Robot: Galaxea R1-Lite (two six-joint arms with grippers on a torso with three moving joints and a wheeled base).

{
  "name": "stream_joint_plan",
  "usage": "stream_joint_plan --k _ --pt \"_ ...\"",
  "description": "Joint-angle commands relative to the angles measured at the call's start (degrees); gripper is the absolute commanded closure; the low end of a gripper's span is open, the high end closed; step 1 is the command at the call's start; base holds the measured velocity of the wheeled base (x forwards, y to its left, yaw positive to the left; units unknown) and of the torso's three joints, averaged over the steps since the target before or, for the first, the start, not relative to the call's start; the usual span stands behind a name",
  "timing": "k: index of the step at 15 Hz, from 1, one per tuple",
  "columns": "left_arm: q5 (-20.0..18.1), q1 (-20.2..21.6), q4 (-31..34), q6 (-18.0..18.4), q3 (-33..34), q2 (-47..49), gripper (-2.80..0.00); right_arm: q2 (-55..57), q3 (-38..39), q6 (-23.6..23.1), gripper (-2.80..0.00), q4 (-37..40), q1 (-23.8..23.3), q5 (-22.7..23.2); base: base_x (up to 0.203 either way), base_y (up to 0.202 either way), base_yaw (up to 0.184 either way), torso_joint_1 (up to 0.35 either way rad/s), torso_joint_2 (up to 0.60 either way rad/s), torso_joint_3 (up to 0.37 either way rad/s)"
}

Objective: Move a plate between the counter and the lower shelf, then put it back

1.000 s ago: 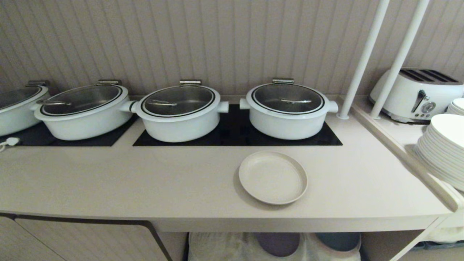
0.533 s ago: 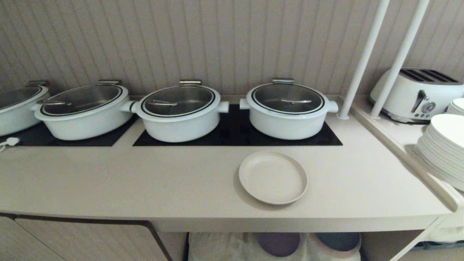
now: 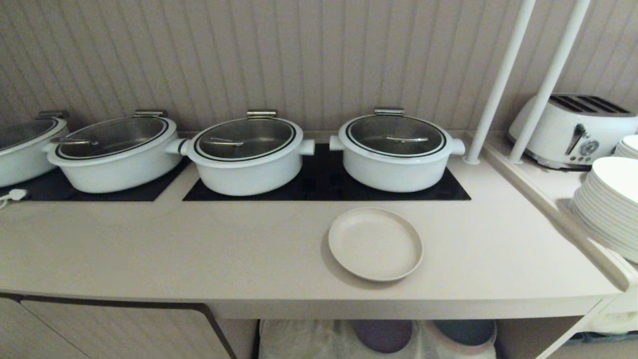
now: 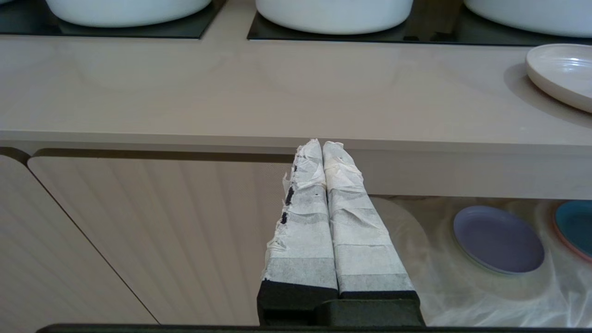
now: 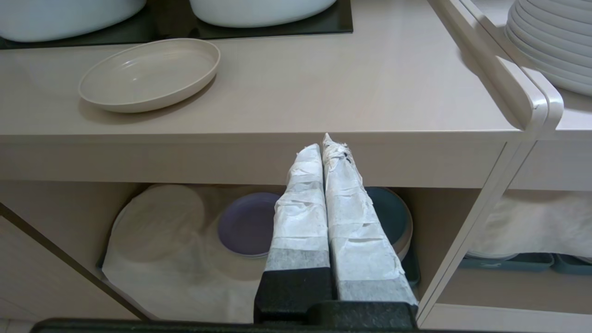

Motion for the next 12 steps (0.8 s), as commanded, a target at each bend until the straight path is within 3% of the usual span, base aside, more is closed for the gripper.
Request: stream_joint_plan --k 1,5,8,10,12 --pt "0.01 0.05 -0.02 -0.03 0.02 0.0 0.0 0.02 0.01 0.42 0.0 0.13 0.02 0.06 0.0 0.0 0.0 0.0 0.0 0.0" --pt "0.01 0.05 -0.02 -0.03 0.02 0.0 0.0 0.02 0.1 6.49 0.0 0.24 0.02 -0.77 0.0 0.0 0.0 0.0 0.0 0.0" --pt "0.01 0.05 -0.02 -0.03 0.02 0.0 0.0 0.02 2.07 15.45 0.0 -3.01 0.02 -3.25 0.0 0.0 0.0 0.0 0.0 0.0" --pt "0.01 0.05 -0.02 -0.03 0.02 0.0 0.0 0.02 3.17 15.65 0.0 -6.11 0.02 -2.68 0.0 0.0 0.0 0.0 0.0 0.0" --pt "0.01 0.05 -0.02 -0.03 0.02 0.0 0.0 0.02 3.17 12.64 0.0 -6.29 0.02 -2.67 0.0 0.0 0.0 0.0 0.0 0.0"
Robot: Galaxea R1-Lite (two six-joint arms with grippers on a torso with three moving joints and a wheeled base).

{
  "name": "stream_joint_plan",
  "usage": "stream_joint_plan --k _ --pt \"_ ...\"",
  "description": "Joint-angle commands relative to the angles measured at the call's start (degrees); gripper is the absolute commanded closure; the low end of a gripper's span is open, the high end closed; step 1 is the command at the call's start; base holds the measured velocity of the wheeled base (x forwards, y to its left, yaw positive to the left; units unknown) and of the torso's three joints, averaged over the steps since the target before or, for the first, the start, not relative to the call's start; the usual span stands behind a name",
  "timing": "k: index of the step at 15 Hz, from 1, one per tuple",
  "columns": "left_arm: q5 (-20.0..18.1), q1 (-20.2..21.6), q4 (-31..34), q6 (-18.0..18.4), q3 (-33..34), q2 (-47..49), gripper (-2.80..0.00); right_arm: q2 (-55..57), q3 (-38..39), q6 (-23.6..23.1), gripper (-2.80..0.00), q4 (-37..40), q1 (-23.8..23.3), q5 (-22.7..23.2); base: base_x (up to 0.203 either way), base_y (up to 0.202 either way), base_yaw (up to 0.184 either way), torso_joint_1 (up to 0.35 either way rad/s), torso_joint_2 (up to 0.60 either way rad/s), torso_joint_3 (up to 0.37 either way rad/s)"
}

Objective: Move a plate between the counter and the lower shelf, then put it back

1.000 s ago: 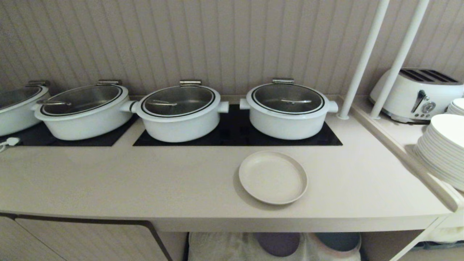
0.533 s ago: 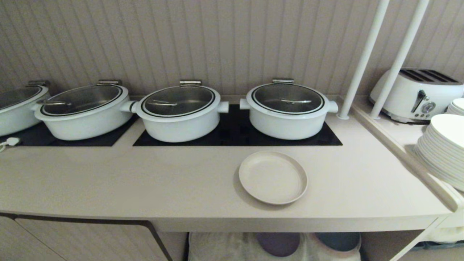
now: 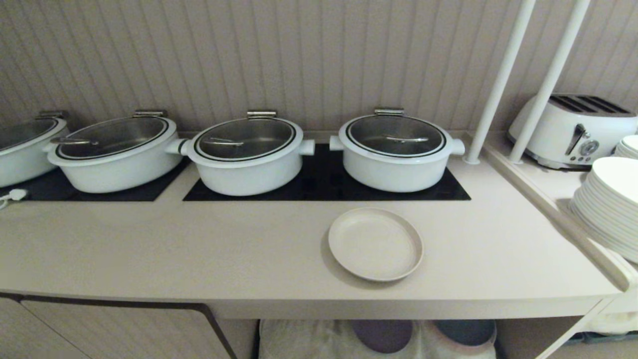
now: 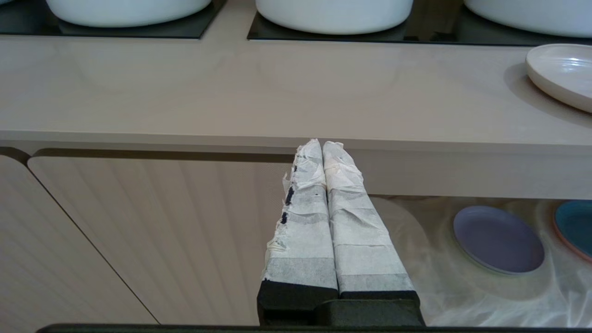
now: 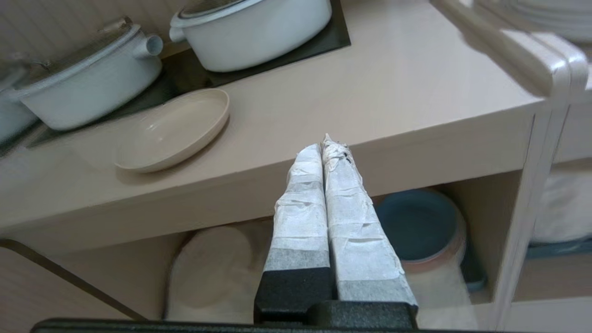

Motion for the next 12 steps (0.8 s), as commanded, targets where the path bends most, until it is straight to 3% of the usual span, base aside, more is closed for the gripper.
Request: stream_joint_plan --k 1,5,7,9,12 --pt "0.01 0.05 0.0 -0.03 0.0 0.0 0.0 0.07 0.17 -4.13 0.0 -0.1 0.02 0.02 0.0 0.0 0.0 0.0 0.0 0.0" --pt "0.01 0.05 0.0 -0.03 0.0 0.0 0.0 0.07 0.23 -20.64 0.0 -0.93 0.01 -0.06 0.0 0.0 0.0 0.0 0.0 0.0" --pt "0.01 0.05 0.0 -0.03 0.02 0.0 0.0 0.07 0.24 -25.5 0.0 2.14 0.02 0.0 0.0 0.0 0.0 0.0 0.0 0.0" --pt "0.01 0.05 0.0 -0.03 0.02 0.0 0.0 0.07 0.24 -20.61 0.0 2.24 0.02 -0.19 0.0 0.0 0.0 0.0 0.0 0.0" --pt "0.01 0.05 0.0 -0.03 -0.06 0.0 0.0 0.07 0.26 -20.01 0.0 2.13 0.02 -0.34 0.0 0.0 0.0 0.0 0.0 0.0"
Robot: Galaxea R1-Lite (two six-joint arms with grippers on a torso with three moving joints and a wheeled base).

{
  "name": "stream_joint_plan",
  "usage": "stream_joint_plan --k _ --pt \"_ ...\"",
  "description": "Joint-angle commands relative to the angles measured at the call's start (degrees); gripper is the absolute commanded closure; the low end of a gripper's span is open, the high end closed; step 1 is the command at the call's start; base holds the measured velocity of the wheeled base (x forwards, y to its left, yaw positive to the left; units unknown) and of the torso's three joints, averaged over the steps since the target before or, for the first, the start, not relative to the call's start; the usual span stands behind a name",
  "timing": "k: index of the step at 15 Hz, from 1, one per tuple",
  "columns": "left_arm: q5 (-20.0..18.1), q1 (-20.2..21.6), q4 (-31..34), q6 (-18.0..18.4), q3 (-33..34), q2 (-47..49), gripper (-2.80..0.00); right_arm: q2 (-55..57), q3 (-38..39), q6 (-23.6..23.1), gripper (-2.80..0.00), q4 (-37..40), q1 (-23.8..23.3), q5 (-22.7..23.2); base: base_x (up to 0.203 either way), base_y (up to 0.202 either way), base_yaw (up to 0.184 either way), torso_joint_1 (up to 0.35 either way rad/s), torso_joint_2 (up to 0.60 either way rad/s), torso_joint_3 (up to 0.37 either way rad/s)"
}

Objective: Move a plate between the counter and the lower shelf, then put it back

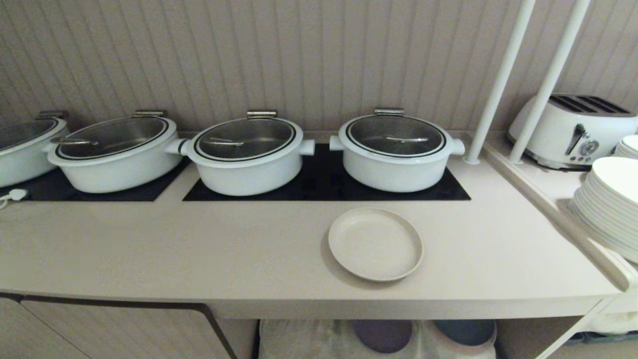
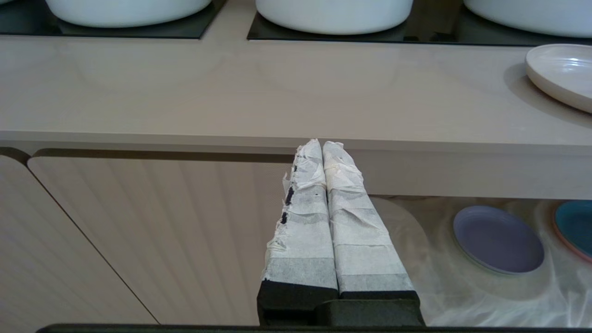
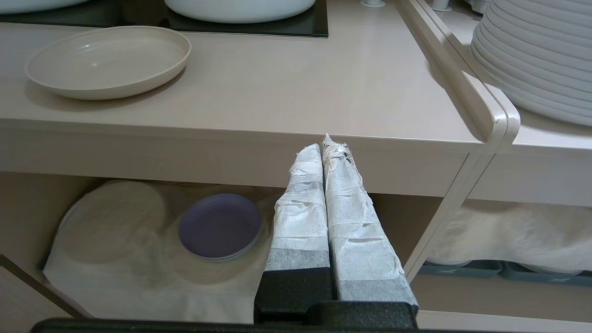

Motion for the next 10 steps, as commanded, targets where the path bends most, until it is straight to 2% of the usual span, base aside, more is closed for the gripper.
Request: stream_joint_plan --k 1,10 --pt "0.01 0.02 -0.02 -0.03 0.05 0.0 0.0 0.07 0.04 -0.02 0.0 0.02 0.02 0.07 0.0 0.0 0.0 0.0 0.0 0.0" --pt "0.01 0.02 -0.02 -0.03 0.05 0.0 0.0 0.07 0.07 -0.11 0.0 0.02 0.02 0.03 0.0 0.0 0.0 0.0 0.0 0.0"
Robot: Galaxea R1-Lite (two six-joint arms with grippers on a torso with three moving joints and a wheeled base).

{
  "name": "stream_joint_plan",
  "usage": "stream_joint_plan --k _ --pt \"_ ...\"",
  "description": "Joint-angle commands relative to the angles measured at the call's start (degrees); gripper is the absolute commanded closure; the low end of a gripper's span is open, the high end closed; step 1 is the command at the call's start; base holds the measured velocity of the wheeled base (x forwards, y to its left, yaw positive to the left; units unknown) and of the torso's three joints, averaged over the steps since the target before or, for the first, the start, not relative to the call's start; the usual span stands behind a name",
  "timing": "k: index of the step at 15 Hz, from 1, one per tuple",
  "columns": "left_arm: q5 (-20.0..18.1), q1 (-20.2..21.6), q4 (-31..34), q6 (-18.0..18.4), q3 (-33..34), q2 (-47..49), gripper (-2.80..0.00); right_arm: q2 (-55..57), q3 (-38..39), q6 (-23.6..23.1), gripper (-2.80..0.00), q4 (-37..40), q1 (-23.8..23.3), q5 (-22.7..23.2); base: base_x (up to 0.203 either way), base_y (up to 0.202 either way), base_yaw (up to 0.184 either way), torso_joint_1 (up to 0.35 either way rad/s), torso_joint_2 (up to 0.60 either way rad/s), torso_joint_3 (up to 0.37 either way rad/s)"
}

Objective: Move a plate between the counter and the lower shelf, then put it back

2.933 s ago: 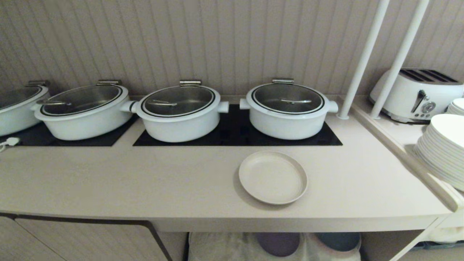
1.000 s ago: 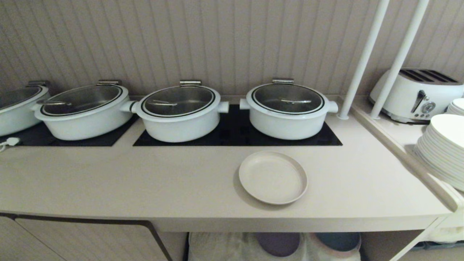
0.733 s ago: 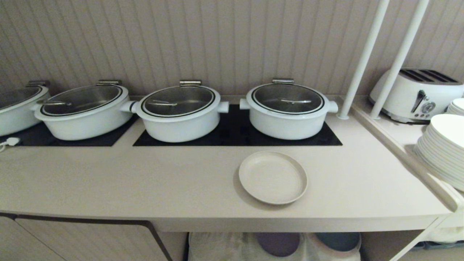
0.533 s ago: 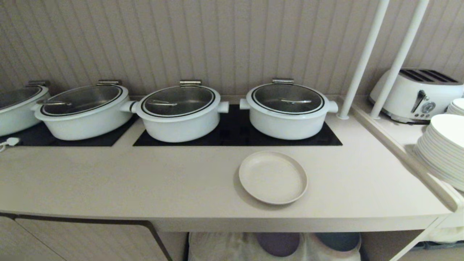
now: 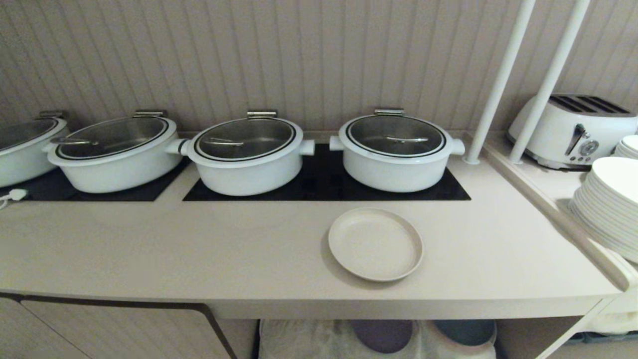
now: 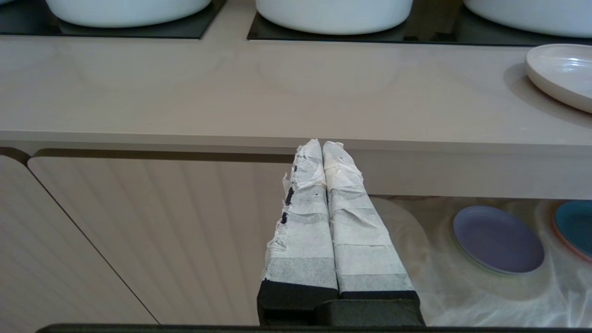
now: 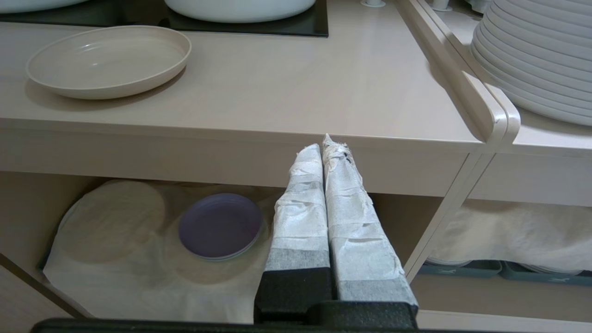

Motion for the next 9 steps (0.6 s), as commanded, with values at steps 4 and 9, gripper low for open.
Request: stream_joint_plan --k 4,9 --pt "0.01 0.02 -0.02 -0.05 0.05 0.0 0.0 0.07 0.01 0.07 0.0 0.02 0.02 0.03 0.0 0.0 0.0 0.0 0.0 0.0" --pt "0.01 0.02 -0.02 -0.05 0.05 0.0 0.0 0.07 -0.08 0.15 0.0 0.02 0.02 0.03 0.0 0.0 0.0 0.0 0.0 0.0"
